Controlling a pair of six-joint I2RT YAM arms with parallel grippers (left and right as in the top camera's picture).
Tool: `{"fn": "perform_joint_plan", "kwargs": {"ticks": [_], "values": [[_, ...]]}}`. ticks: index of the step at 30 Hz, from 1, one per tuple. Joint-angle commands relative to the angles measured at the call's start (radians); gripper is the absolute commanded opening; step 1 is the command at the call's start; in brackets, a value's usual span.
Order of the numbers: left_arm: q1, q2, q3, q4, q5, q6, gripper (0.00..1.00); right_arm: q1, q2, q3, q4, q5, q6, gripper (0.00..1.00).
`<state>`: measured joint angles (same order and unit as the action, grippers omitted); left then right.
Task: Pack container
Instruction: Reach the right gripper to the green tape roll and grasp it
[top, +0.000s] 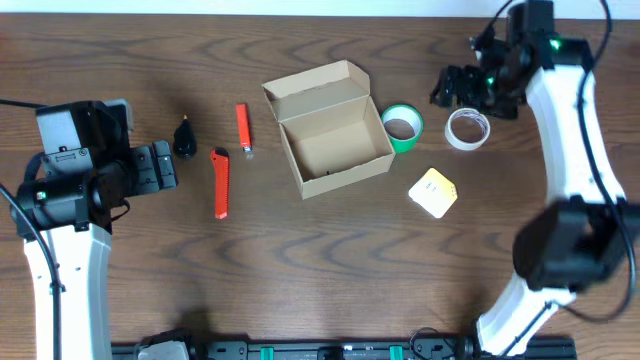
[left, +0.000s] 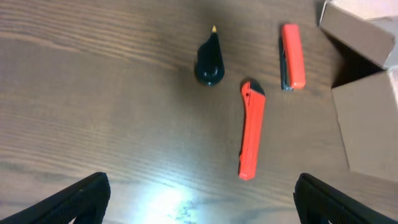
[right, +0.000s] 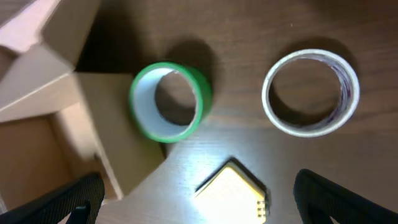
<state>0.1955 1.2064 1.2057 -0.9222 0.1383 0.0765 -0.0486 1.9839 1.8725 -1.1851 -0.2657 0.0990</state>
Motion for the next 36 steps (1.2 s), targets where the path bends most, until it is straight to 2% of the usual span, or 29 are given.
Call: {"fn": "perform_joint_plan", "kwargs": {"ticks": [1, 4, 14, 17, 22, 30, 33, 36], "values": [[0.004, 0.0, 0.02, -0.022, -0.018, 0.014, 0.95, 0.034, 0.098, 0.097, -0.043, 0.067, 0.021, 0.96], [0.004, 0.0, 0.02, -0.023, -0.018, 0.014, 0.95, 0.081, 0.165, 0.129, -0.06, 0.168, 0.055, 0.93], [0.004, 0.0, 0.02, -0.023, -0.018, 0.014, 0.95, 0.203, 0.236, 0.13, -0.053, 0.372, 0.073, 0.96], [0.004, 0.0, 0.02, -0.023, -0.018, 0.014, 0.95, 0.203, 0.247, 0.13, -0.057, 0.373, 0.073, 0.95], [0.004, 0.0, 0.02, -0.023, -0.018, 0.014, 0.95, 0.204, 0.287, 0.13, -0.064, 0.367, 0.085, 0.87], [0.004, 0.0, 0.02, -0.023, -0.018, 0.014, 0.95, 0.209, 0.369, 0.13, -0.025, 0.343, 0.1, 0.85], [0.004, 0.0, 0.02, -0.023, -0.018, 0.013, 0.95, 0.209, 0.4, 0.13, -0.006, 0.336, 0.11, 0.8], [0.004, 0.0, 0.02, -0.023, -0.018, 0.013, 0.95, 0.209, 0.421, 0.13, 0.007, 0.336, 0.11, 0.68]]}}
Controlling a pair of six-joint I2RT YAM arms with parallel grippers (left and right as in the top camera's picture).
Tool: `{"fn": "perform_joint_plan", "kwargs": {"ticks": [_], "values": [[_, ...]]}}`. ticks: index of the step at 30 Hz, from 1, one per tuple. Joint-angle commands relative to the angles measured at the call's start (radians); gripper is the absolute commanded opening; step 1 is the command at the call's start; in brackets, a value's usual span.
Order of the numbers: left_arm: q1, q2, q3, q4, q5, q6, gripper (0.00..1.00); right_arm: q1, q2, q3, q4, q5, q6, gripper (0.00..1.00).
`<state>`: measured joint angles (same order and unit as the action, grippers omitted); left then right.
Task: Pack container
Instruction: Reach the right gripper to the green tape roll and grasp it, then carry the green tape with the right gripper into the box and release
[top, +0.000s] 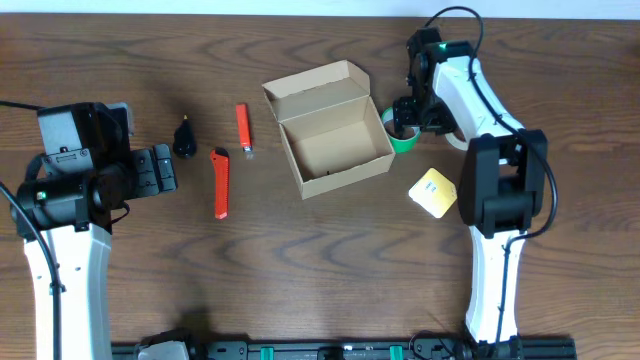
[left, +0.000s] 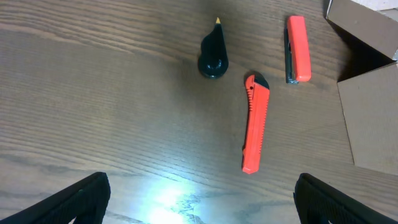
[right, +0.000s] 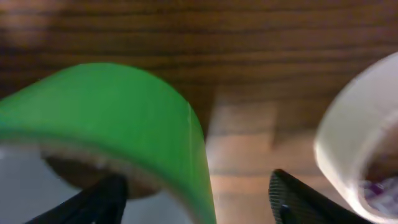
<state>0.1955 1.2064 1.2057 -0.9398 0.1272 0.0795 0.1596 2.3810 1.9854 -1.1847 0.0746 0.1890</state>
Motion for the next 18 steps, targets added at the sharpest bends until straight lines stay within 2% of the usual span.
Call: {"fn": "perform_joint_plan", "kwargs": {"ticks": [1, 9, 14, 18], "values": [[0.004, 0.0, 0.02, -0.006, -0.007, 0.01, 0.95, 0.001, 0.028, 0.017, 0.01, -0.004, 0.019, 0.62], [0.004, 0.0, 0.02, -0.006, -0.007, 0.011, 0.95, 0.004, 0.043, 0.018, 0.025, -0.004, 0.02, 0.01], [0.004, 0.0, 0.02, -0.006, -0.007, 0.01, 0.95, 0.003, 0.038, 0.031, 0.015, -0.004, 0.019, 0.01], [0.004, 0.0, 0.02, -0.006, -0.007, 0.011, 0.95, -0.003, 0.001, 0.114, -0.025, -0.004, 0.019, 0.01]]}}
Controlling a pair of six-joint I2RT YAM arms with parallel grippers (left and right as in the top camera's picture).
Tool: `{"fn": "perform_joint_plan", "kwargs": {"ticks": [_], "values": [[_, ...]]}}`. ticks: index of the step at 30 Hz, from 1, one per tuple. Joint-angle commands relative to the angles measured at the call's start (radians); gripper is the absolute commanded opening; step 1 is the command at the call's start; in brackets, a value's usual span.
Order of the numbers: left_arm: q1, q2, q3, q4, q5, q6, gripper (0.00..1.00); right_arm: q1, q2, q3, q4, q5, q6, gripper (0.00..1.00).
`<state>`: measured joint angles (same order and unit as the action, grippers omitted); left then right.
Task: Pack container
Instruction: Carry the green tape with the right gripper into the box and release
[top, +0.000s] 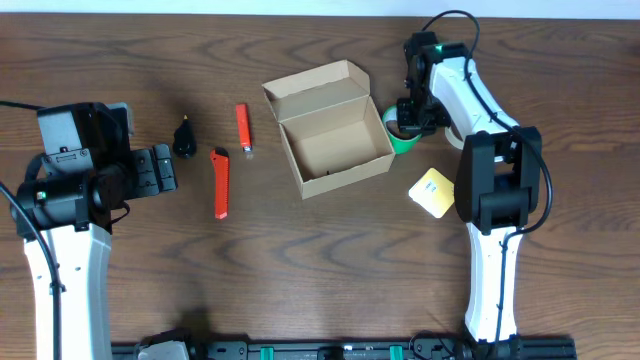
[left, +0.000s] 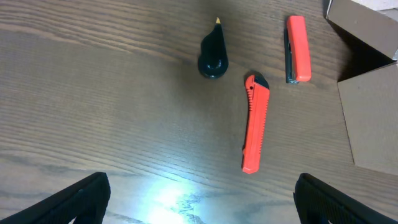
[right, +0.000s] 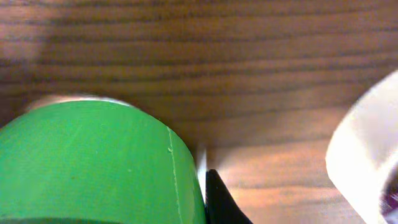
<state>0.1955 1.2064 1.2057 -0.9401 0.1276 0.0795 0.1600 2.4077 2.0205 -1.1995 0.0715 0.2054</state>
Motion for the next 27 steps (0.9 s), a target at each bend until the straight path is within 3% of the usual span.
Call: {"fn": "perform_joint_plan", "kwargs": {"ticks": [1, 11, 20, 27], "values": [[0.004, 0.0, 0.02, -0.005, -0.007, 0.011, 0.95, -0.003, -0.04, 0.112, -0.022, -0.001, 0.003, 0.01], [0.004, 0.0, 0.02, -0.005, -0.007, 0.01, 0.95, 0.042, -0.208, 0.403, -0.136, -0.001, 0.002, 0.01], [0.004, 0.0, 0.02, -0.005, -0.007, 0.01, 0.95, 0.214, -0.262, 0.41, -0.246, 0.0, -0.051, 0.01], [0.004, 0.0, 0.02, -0.005, -0.007, 0.011, 0.95, 0.349, -0.241, 0.38, -0.213, 0.029, -0.065, 0.01]]}}
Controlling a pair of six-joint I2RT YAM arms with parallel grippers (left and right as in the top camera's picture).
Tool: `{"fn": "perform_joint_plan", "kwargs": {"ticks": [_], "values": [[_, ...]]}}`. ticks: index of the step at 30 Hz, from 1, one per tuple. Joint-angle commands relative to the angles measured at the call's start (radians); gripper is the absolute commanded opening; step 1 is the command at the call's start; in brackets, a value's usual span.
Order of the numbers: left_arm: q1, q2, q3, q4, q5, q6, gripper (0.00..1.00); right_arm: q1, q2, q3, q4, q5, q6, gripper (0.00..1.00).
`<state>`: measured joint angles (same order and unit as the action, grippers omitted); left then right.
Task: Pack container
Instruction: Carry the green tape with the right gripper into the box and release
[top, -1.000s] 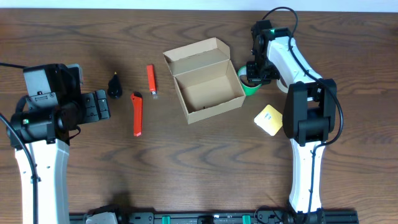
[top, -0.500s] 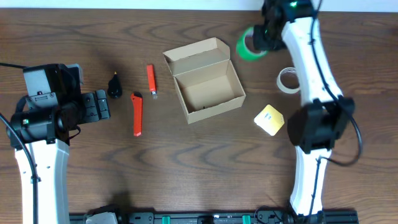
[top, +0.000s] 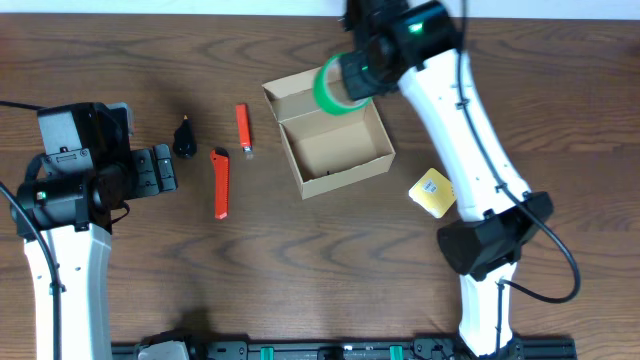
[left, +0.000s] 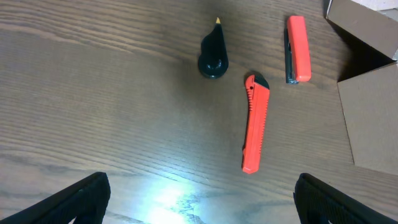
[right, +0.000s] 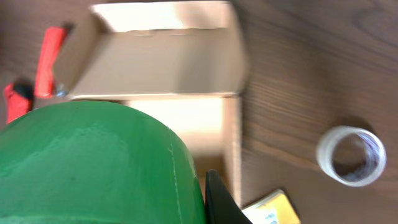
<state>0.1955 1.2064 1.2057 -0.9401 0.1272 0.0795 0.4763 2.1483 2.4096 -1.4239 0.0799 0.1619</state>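
Note:
My right gripper (top: 345, 82) is shut on the green tape roll (top: 326, 92) and holds it in the air over the back of the open cardboard box (top: 372, 160). In the right wrist view the green tape roll (right: 99, 162) fills the lower left, with one black finger (right: 217, 202) against its wall and the box (right: 231, 143) below it. A clear tape roll (right: 347, 155) and a yellow pad (top: 432, 192) lie on the table right of the box. My left gripper (left: 199, 202) stands open at the far left, holding nothing.
Left of the box lie a black pointed bottle (left: 212, 55), a long red utility knife (left: 255, 124) and a shorter red cutter (left: 297, 48). The box's lid flap (top: 315, 85) stands open at the back.
My right gripper was down at the table, shut on the green tape beside the box's right side. Now it holds the tape raised over the box. The left arm has not moved.
My right gripper first hung open high above the green and clear tape rolls. Then it was low with its fingers around the green roll's wall, then shut on it. Now the roll is off the table and over the box. The left arm stayed still.

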Motion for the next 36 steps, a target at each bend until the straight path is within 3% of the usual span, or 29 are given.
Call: {"fn": "perform_joint_plan", "kwargs": {"ticks": [1, 21, 36], "values": [[0.004, 0.0, 0.02, -0.005, -0.007, 0.01, 0.95, 0.047, 0.029, -0.017, 0.018, 0.021, -0.022, 0.01], [0.004, 0.0, 0.02, -0.005, -0.007, 0.011, 0.95, 0.097, 0.34, -0.043, 0.019, 0.017, -0.032, 0.01], [0.004, 0.0, 0.02, -0.005, -0.007, 0.01, 0.95, 0.09, 0.411, -0.043, 0.114, 0.021, -0.017, 0.01]]}}
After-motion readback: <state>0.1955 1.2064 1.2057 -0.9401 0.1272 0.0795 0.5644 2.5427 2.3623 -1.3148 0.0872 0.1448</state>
